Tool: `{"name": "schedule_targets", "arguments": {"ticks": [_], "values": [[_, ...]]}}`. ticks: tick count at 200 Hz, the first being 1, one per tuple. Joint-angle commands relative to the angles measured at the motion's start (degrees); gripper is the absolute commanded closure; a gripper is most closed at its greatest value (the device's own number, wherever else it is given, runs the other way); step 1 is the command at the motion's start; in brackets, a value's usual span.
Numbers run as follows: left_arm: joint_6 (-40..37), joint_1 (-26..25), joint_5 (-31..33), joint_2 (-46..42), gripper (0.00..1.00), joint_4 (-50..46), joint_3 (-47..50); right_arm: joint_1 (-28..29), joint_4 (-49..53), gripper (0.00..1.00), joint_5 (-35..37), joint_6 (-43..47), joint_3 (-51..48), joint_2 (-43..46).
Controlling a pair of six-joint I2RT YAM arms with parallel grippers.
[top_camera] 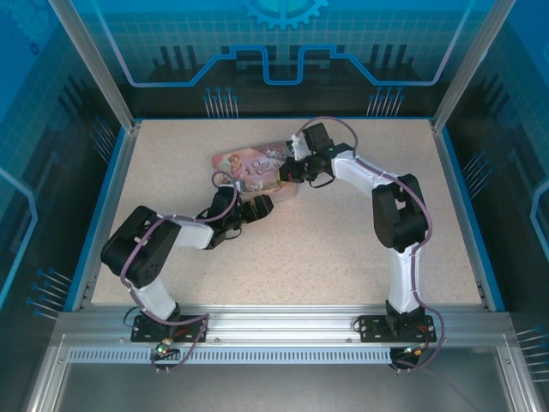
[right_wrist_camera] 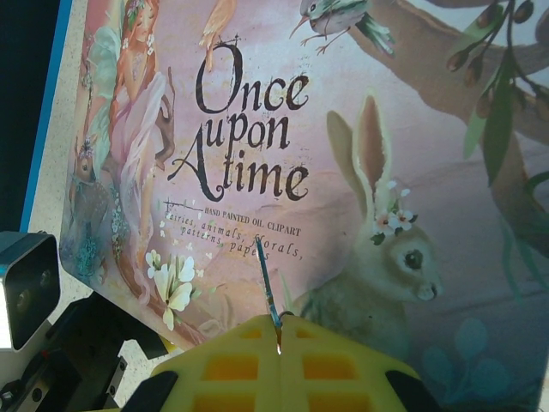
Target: Unlock a padlock with a key
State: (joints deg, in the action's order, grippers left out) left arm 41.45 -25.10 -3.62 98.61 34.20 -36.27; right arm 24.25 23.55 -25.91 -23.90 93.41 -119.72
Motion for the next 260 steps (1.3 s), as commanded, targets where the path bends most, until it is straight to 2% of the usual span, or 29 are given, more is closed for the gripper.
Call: {"name": "schedule_targets", "arguments": {"ticks": [1, 42, 125, 200, 260], "values": [[-1.73, -0.46, 3.2, 1.39, 0.08, 3.22, -1.36, -0.61, 5.65, 1.0, 3.76, 0.88, -1.65, -3.13], [-2.09, -0.9, 4.13, 2.24, 0.08, 4.85, -1.44, -0.72, 4.78, 1.0, 2.74, 0.62, -2.32, -3.79], [-2.09, -1.13, 5.02, 0.17, 0.08, 4.2, -0.2, -3.71, -4.46, 1.0, -5.49, -2.29, -8.84, -2.18], [-1.94, -1.52, 5.13, -0.02, 0.08, 4.55, -0.82, -4.43, -5.17, 1.0, -4.89, -2.1, -12.16, -3.24], [-4.83, -2.34, 5.77, 4.37, 0.09, 15.6, 0.01, -4.39, -5.57, 1.0, -5.26, -1.83, -12.82, -2.71]]}}
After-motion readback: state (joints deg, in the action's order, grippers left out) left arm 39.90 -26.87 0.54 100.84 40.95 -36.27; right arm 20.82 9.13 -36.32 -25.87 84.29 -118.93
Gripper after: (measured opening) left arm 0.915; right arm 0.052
